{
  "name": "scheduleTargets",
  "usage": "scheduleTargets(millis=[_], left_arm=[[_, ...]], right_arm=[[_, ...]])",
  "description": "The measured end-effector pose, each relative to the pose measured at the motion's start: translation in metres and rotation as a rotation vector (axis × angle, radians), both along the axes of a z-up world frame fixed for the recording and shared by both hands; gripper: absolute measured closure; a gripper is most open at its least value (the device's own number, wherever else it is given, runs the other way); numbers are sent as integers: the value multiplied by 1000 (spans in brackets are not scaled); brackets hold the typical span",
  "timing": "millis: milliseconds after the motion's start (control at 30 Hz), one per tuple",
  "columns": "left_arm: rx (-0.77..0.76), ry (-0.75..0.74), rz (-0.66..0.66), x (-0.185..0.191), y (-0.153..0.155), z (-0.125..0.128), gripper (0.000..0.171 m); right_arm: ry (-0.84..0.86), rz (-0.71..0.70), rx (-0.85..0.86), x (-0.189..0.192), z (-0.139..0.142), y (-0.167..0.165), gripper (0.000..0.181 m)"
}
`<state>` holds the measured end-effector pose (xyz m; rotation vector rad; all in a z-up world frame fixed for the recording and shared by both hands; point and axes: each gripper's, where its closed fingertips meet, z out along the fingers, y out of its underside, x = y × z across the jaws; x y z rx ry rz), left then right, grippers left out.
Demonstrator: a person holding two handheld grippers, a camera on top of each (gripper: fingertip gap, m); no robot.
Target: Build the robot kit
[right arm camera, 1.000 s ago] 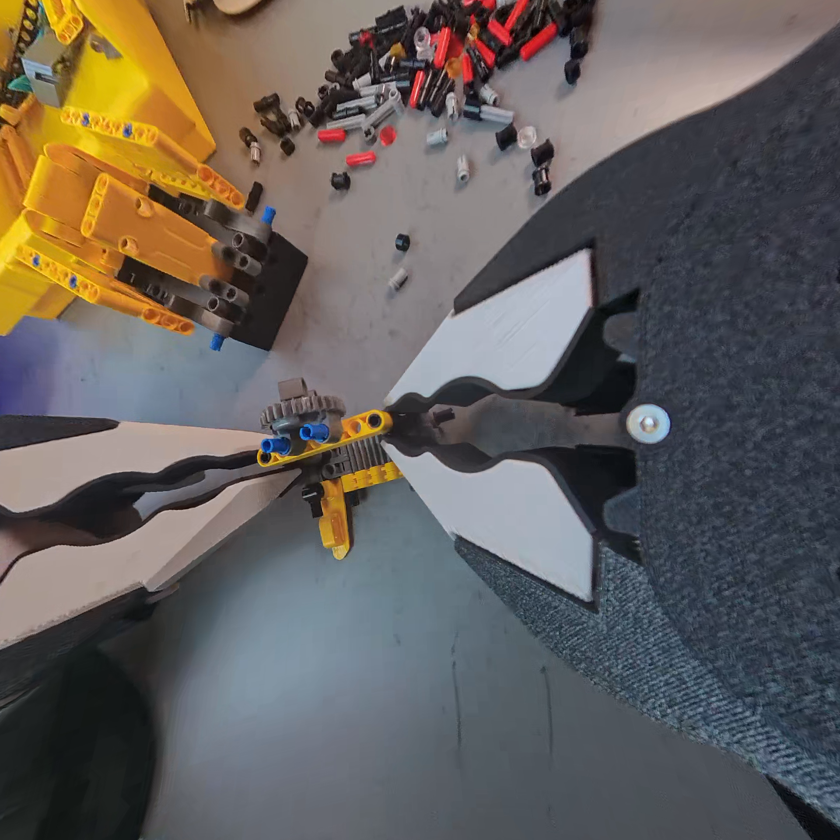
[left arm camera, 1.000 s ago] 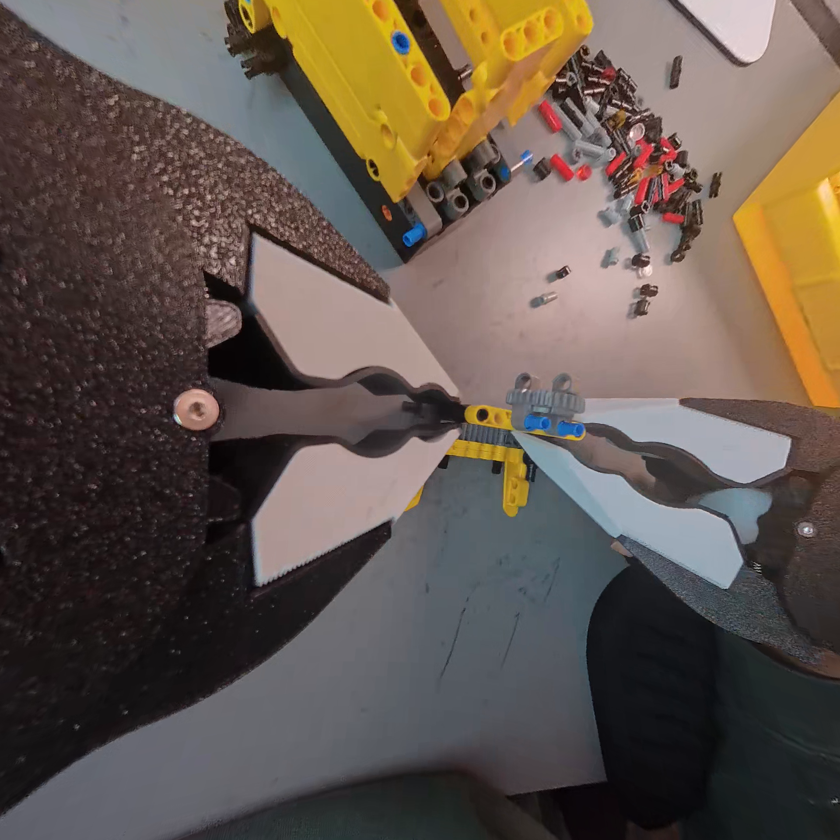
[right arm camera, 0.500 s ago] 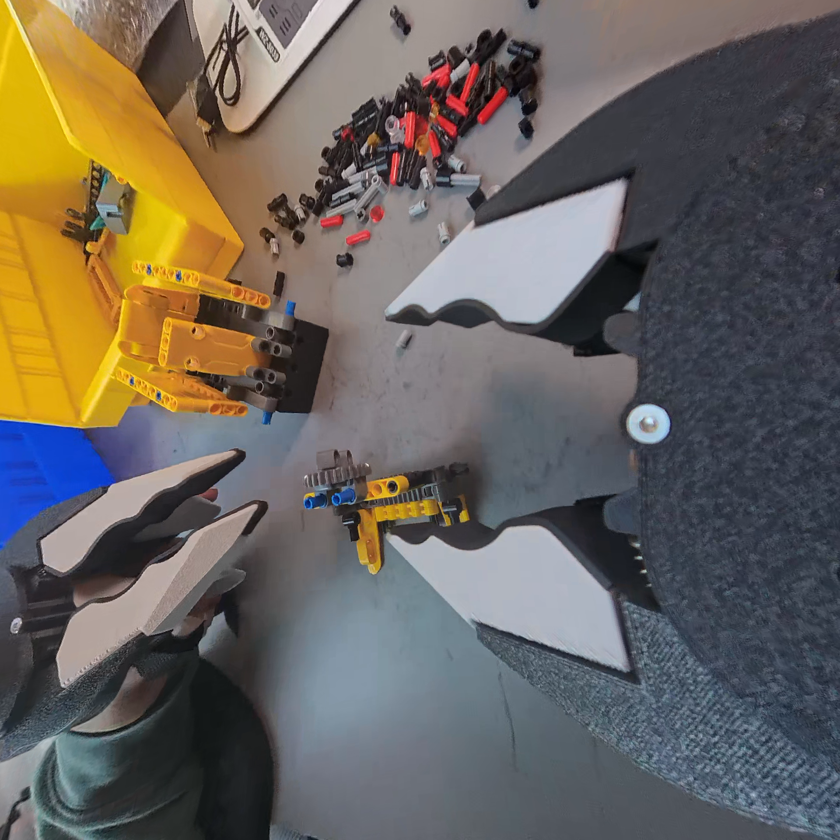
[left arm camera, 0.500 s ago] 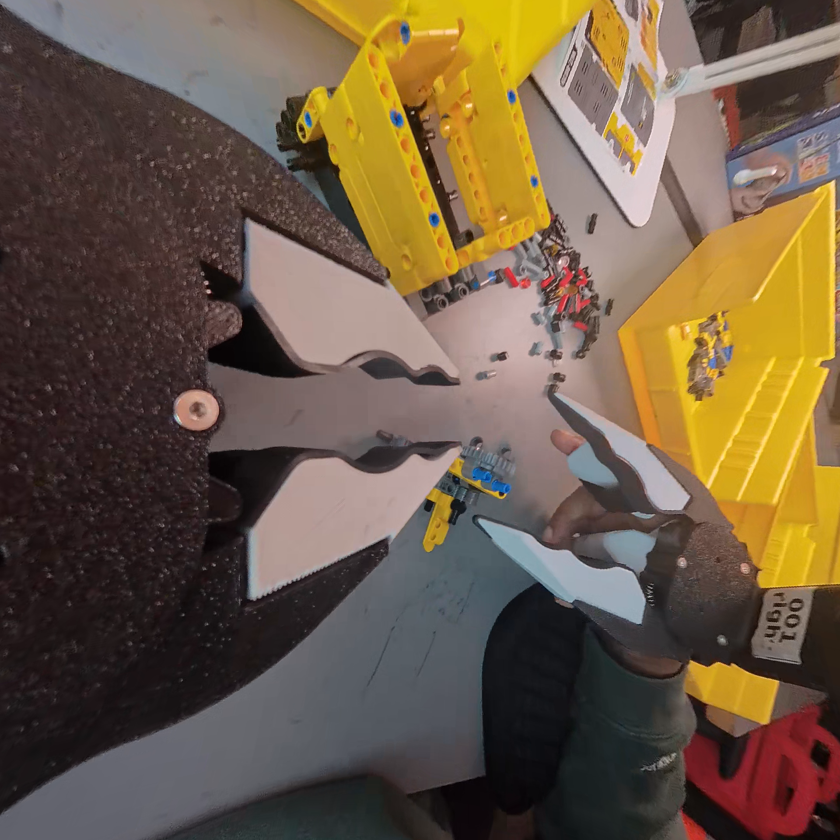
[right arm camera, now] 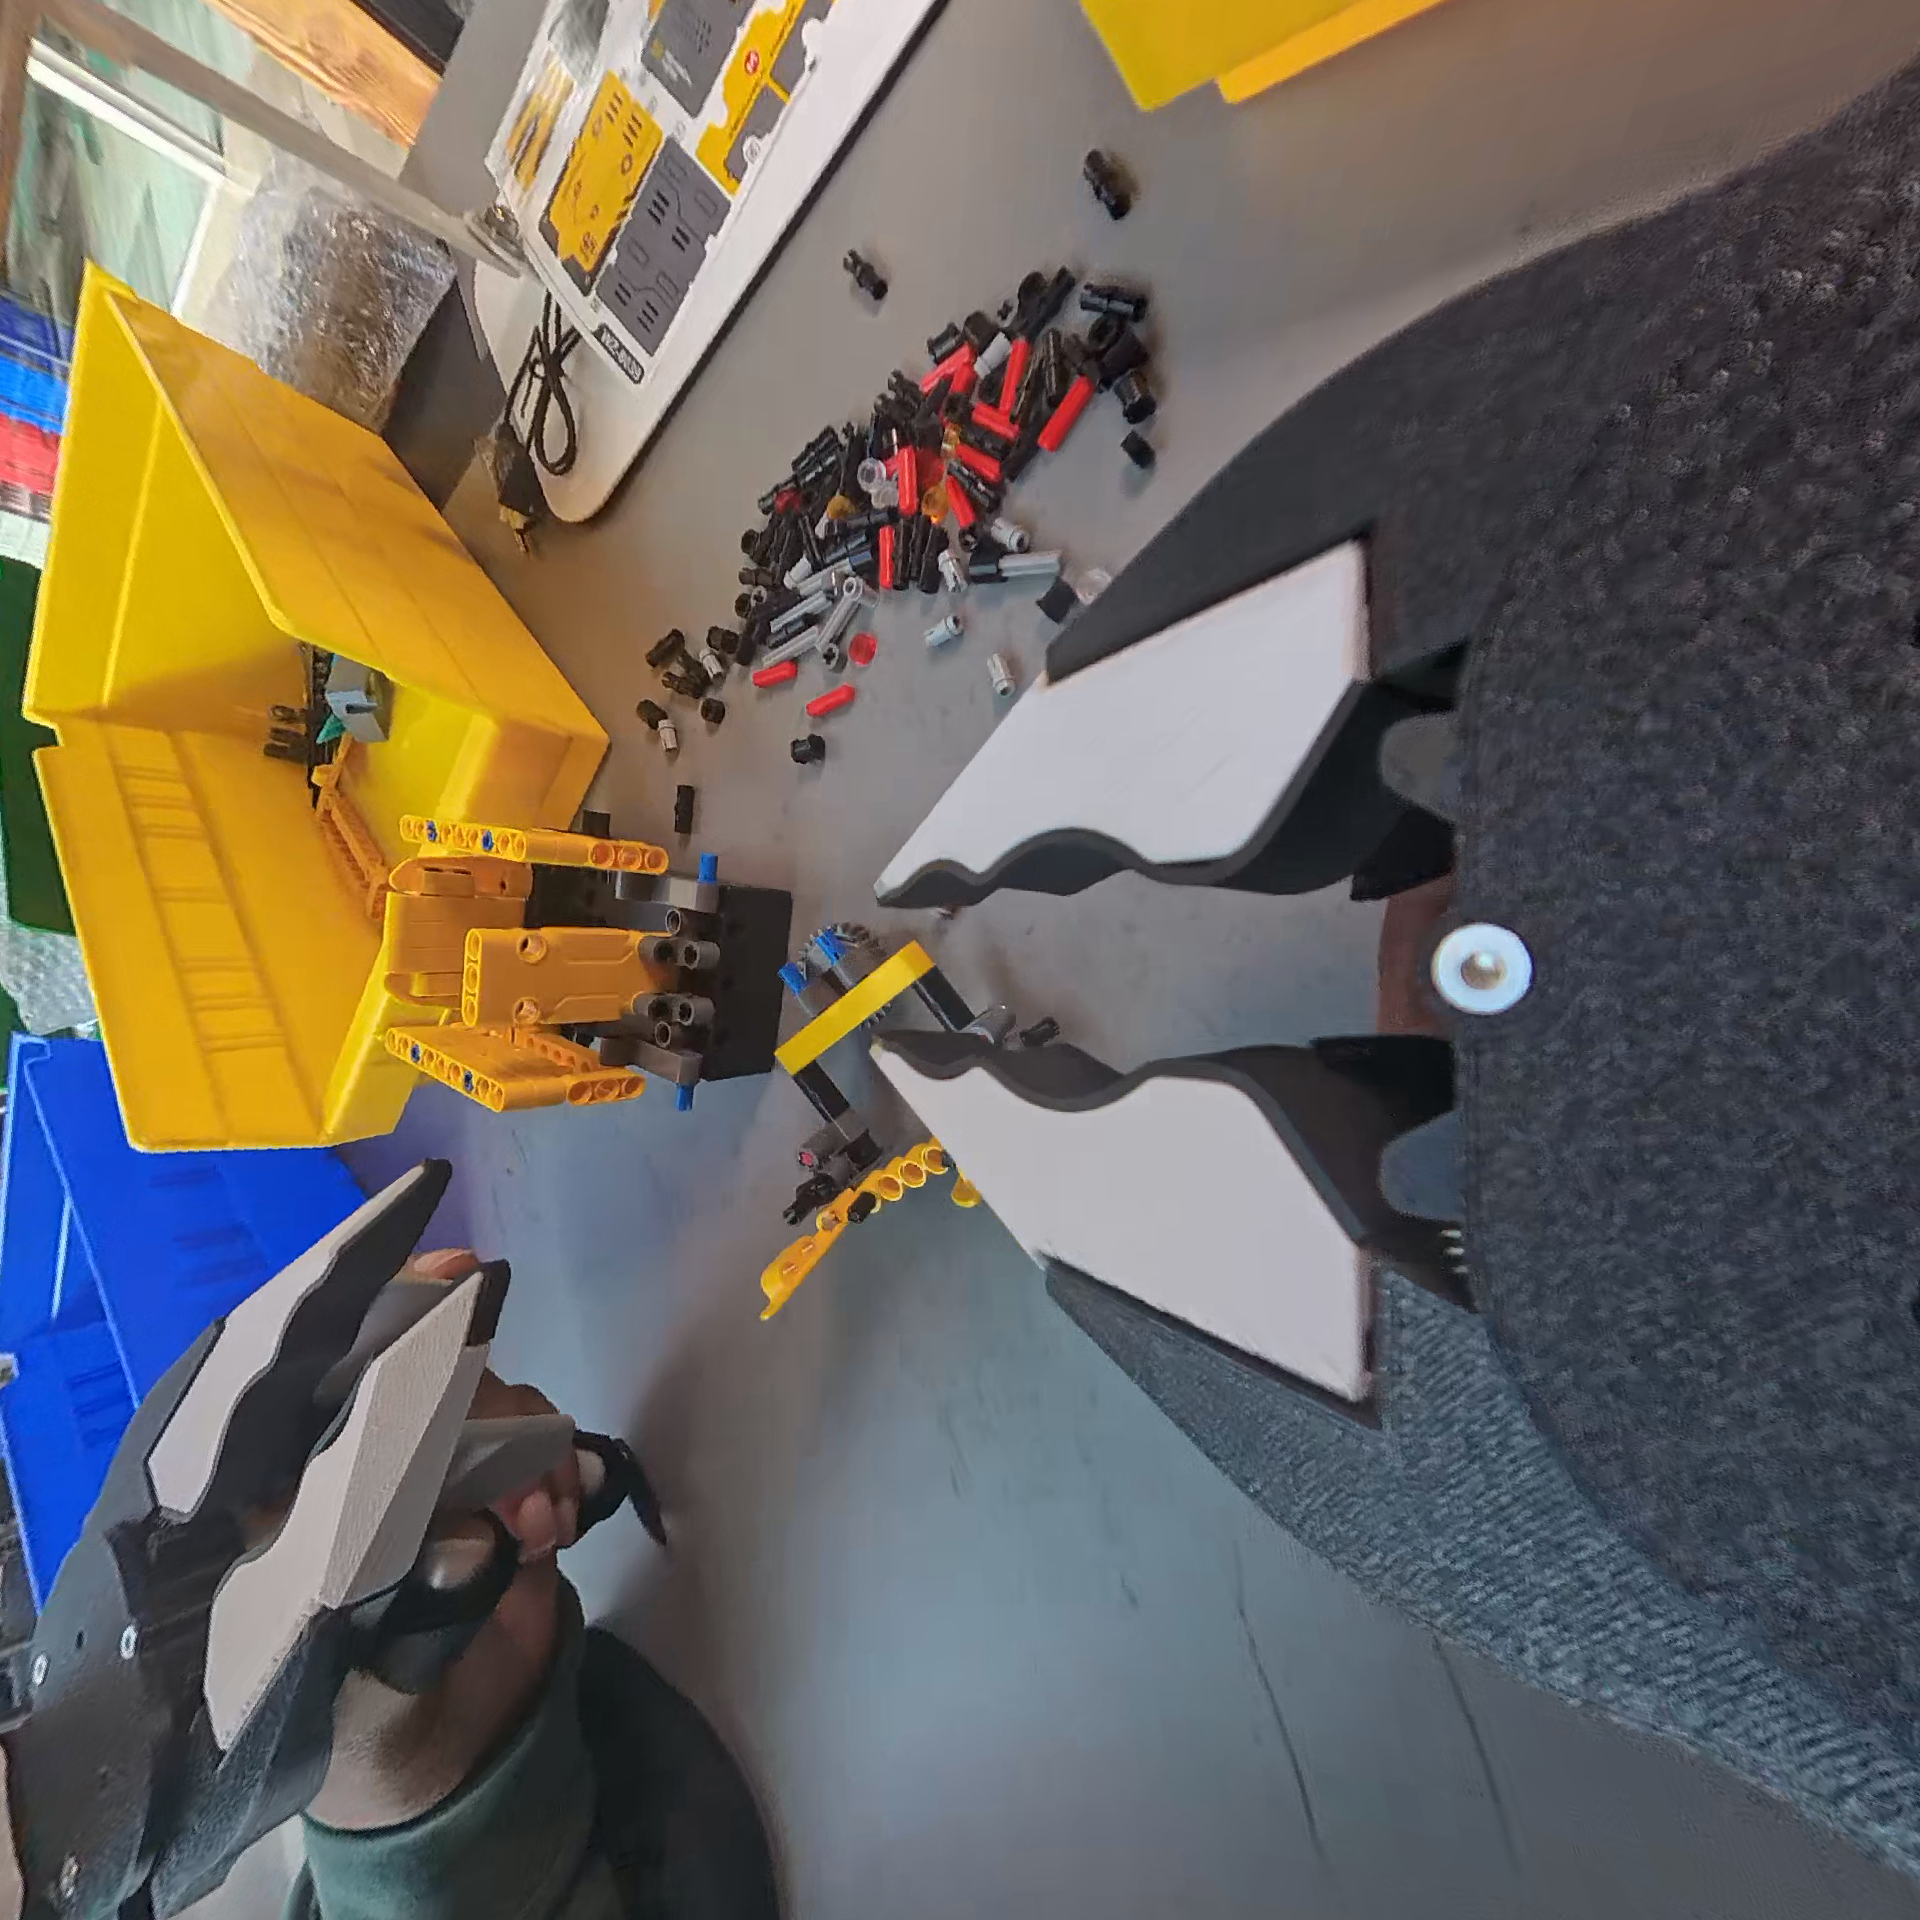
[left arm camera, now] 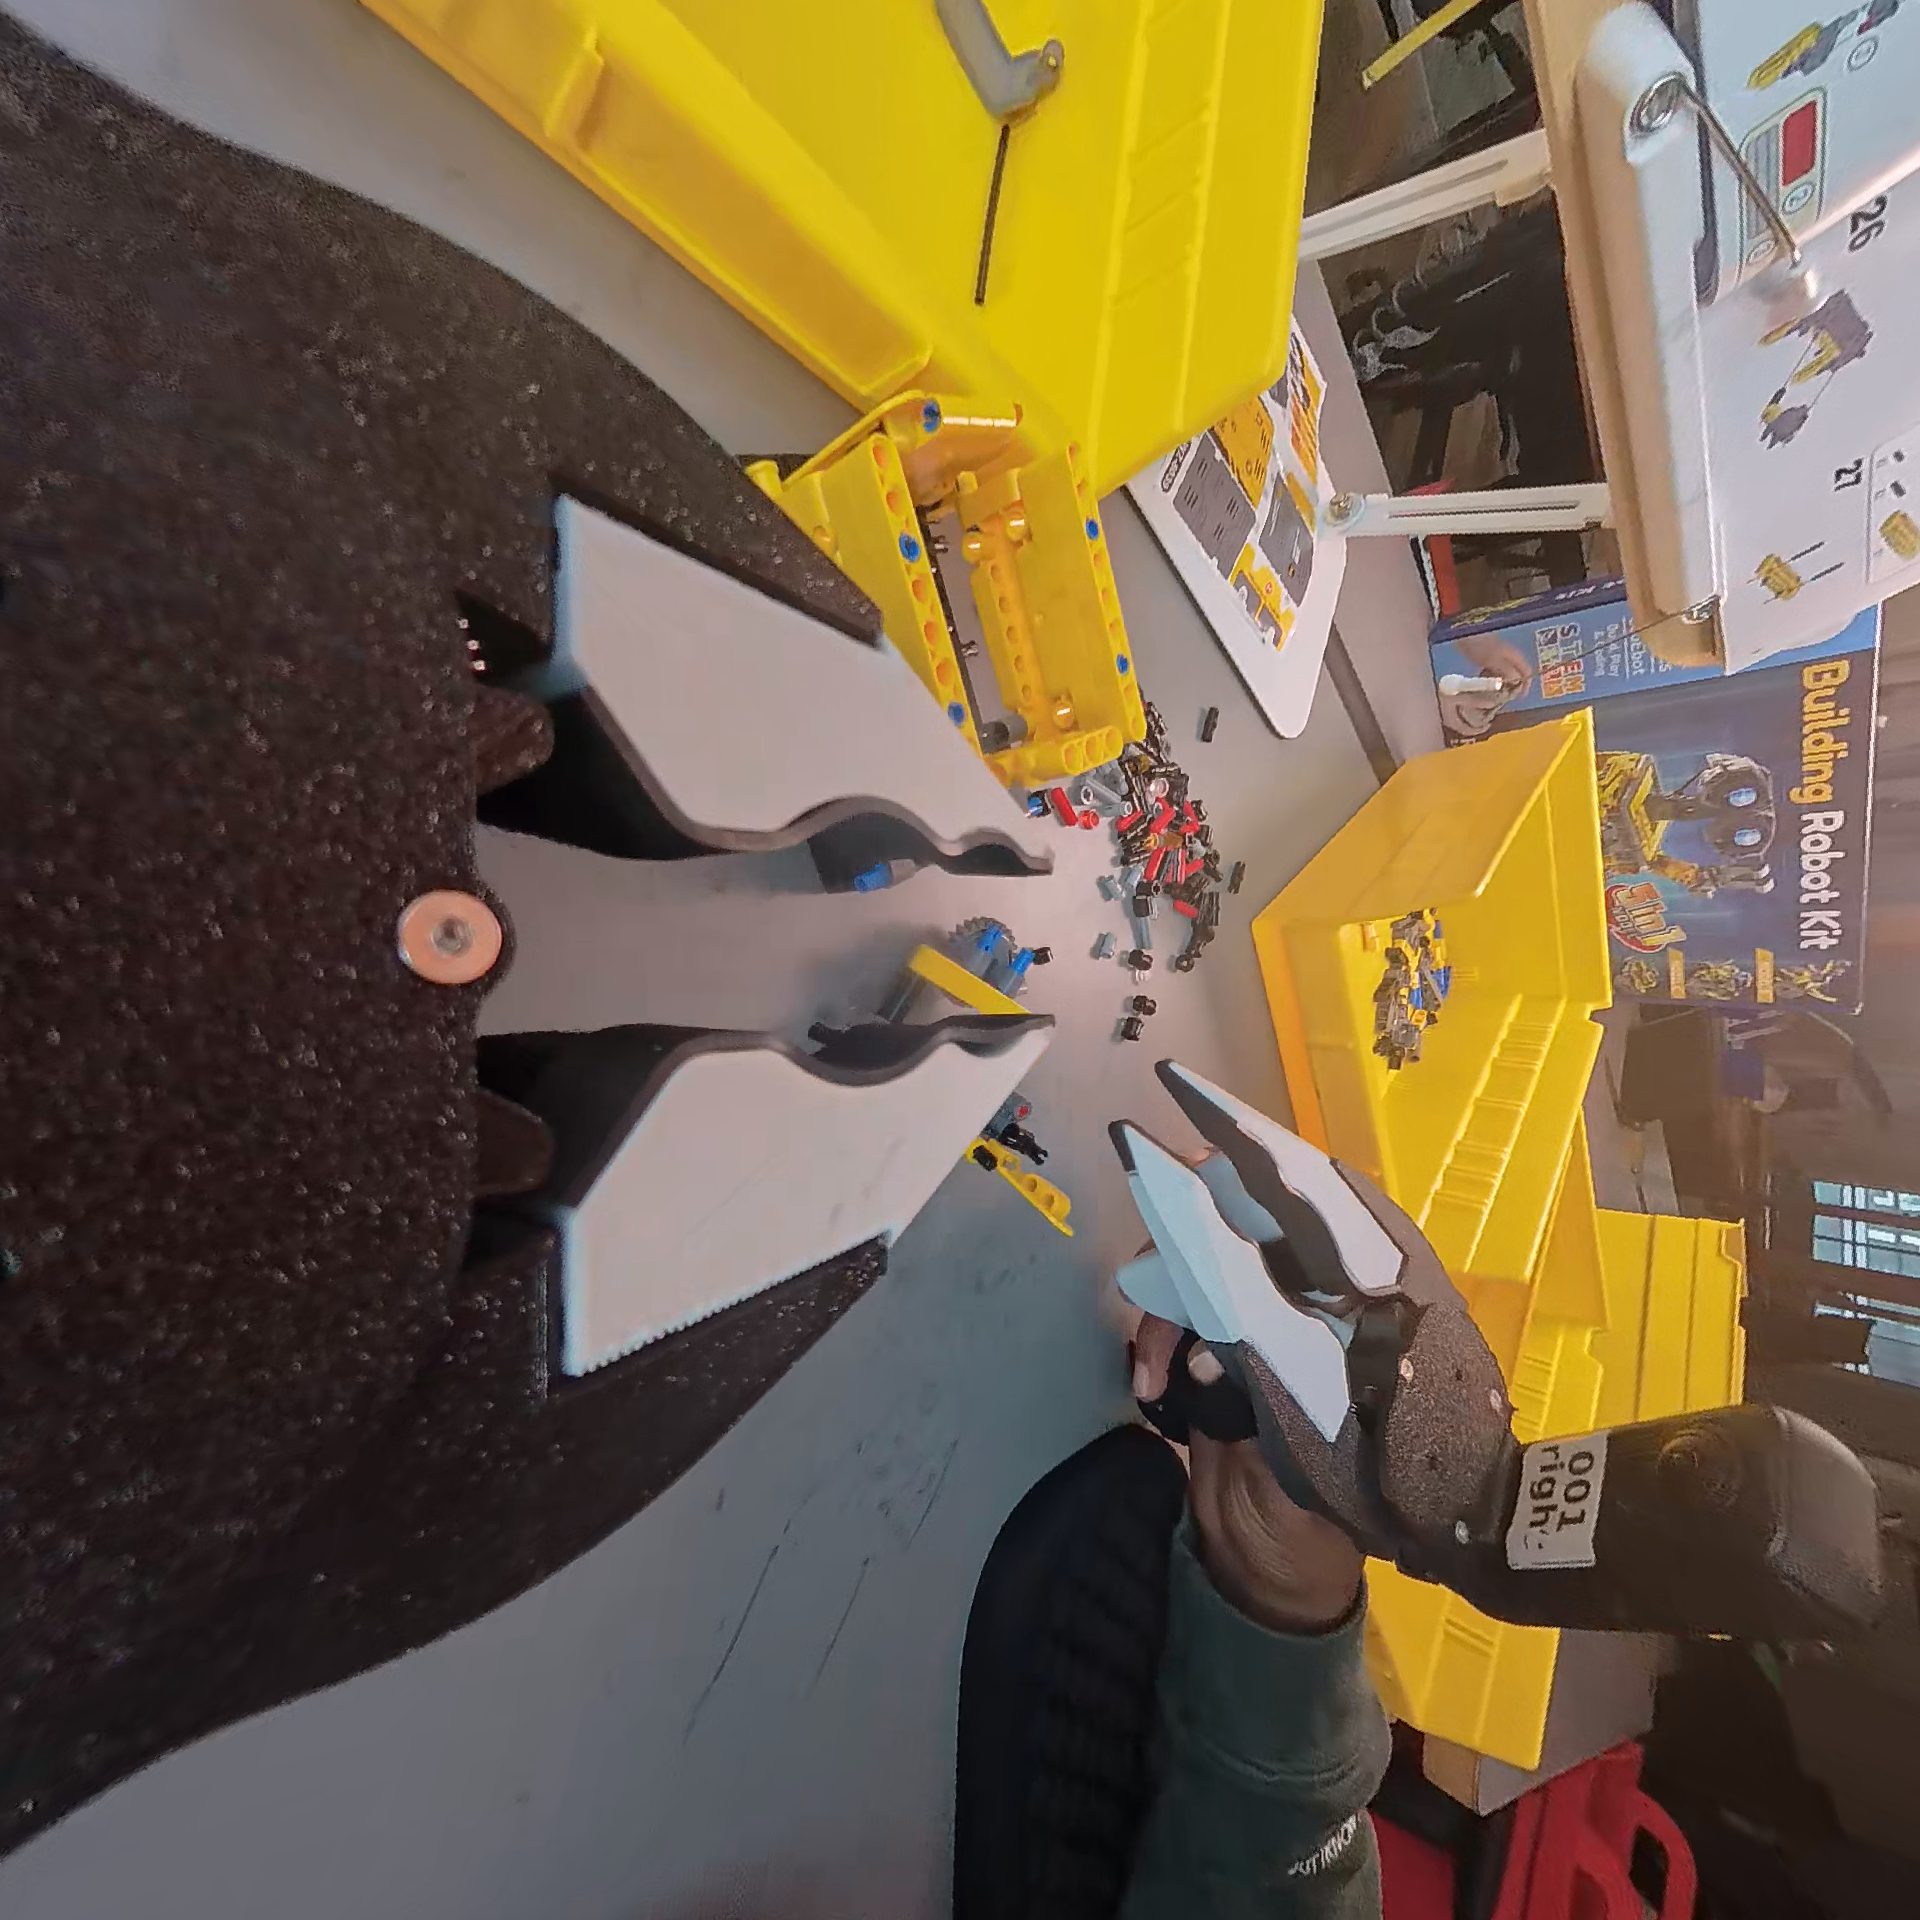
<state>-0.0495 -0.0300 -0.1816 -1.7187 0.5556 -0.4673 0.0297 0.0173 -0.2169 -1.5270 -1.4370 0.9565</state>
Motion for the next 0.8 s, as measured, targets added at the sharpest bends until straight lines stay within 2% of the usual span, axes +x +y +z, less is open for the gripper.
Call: scheduleTargets(millis=[100, 233, 400, 467, 600, 667, 800], left_arm=[[6, 0, 11, -3, 0, 1, 147], [2, 4, 11, -2, 1, 0, 148], [0, -2, 16, -3, 1, -1, 148], [5, -4, 20, -3, 2, -1, 149], [19, 5, 31, -5, 2, 0, 151], [24, 8, 41, -7, 3, 1, 151], [6, -13, 59, -10, 4, 1, 151]], right_arm=[[36, -39, 52, 1, 8, 8, 181], [94, -116, 91, 4, 19, 21, 181], [90, -140, 81, 7, 19, 24, 181], [89, -118, 38, 7, 17, 21, 167], [90, -91, -18, 8, 15, 19, 158], [100, -105, -13, 8, 18, 22, 159], [137, -150, 0, 9, 27, 32, 181]])
